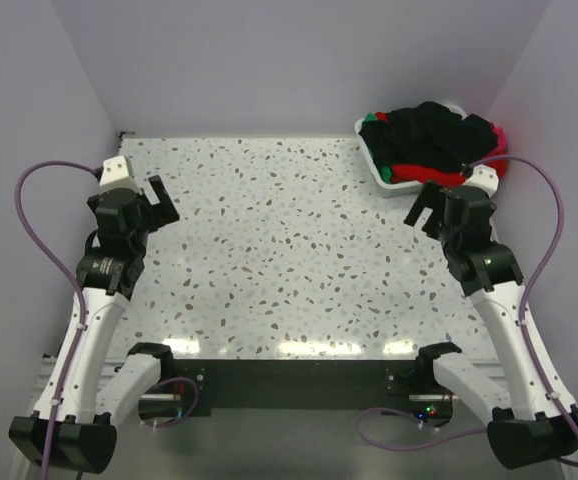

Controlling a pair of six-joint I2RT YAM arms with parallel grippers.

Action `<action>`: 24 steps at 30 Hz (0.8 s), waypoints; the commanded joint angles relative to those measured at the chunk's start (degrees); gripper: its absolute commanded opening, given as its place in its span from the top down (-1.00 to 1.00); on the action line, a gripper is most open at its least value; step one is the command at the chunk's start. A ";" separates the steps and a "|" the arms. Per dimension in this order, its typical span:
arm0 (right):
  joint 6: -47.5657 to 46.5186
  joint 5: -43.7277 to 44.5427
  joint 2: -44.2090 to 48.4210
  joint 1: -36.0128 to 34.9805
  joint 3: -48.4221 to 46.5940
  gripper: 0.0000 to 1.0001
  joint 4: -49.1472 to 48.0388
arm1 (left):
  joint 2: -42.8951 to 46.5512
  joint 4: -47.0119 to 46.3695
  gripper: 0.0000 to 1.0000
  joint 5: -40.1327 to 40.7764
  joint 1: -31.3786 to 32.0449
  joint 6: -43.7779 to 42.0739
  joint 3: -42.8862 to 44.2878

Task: Fold and stack the t-shirts
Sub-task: Grab the tshirt from the pile

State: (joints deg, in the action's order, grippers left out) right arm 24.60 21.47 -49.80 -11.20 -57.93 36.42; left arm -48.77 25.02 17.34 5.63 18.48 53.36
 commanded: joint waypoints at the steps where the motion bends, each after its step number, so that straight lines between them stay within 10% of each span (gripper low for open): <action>1: -3.68 2.16 -3.63 -0.05 -6.74 -0.97 -2.85 | -0.88 1.17 -1.00 4.97 -0.27 4.27 4.02; 24: -11.50 4.54 -61.00 0.56 -47.70 -0.98 -12.43 | -10.20 -5.33 -1.00 -4.34 -0.35 6.74 4.29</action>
State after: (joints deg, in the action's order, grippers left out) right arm 14.48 22.41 -107.70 -11.18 -99.85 27.33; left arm -60.95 23.00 14.85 5.63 23.57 57.12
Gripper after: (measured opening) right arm 0.987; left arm 0.997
